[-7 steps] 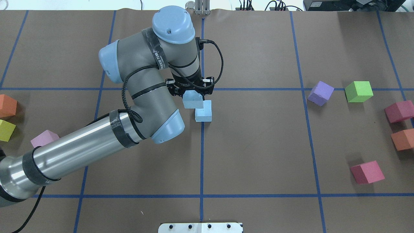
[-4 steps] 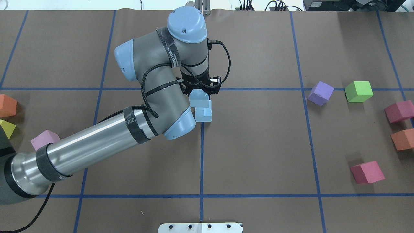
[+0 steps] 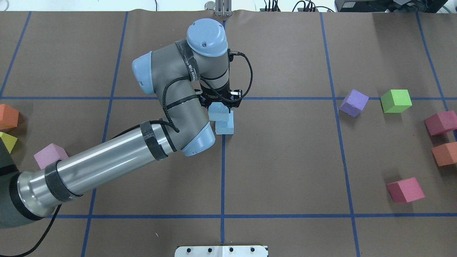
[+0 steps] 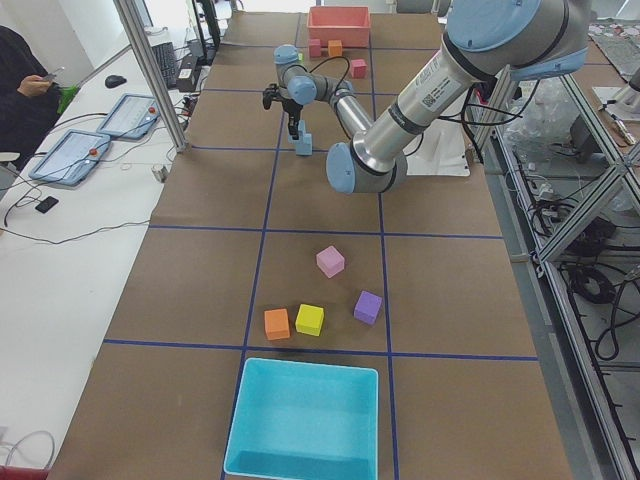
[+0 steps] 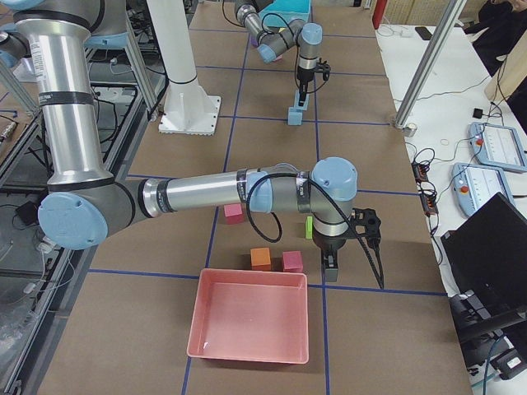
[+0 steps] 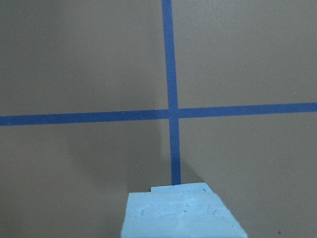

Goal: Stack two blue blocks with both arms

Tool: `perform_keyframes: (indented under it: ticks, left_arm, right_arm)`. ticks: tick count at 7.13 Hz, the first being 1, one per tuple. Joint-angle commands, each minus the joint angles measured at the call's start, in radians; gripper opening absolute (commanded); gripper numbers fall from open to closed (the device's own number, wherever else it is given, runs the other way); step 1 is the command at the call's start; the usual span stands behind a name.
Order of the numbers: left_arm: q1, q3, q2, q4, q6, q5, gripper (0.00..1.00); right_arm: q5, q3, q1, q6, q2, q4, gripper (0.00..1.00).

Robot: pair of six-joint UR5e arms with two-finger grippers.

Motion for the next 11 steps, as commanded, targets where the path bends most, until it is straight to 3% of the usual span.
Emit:
perform_keyframes:
  ticks: [1,8,9,10,11]
  left_arm:
    - [0.012,-0.003,-0.001,-0.002,-0.014,0.005,0.62]
    - [0.028,-0.011,0.001,0.003,-0.025,0.005,0.62]
    - [0.028,-0.011,0.001,0.003,-0.025,0.005,0.7]
    - [0.028,-0.012,0.001,0.003,-0.024,0.005,0.97]
    - [0.028,-0.012,0.001,0.003,-0.024,0.005,0.98]
  right_arm:
    - [0.0,-0.001,-0.003,0.0,0.002,0.0,1.0]
    - [-0.011,-0.002,-0.009,0.002,0.012,-0.002,1.0]
    - [-0.011,-0.002,-0.009,0.002,0.012,-0.002,1.0]
    - [-0.011,-0.002,-0.009,0.002,0.012,-0.002,1.0]
    - [-0.011,-0.002,-0.009,0.002,0.012,-0.002,1.0]
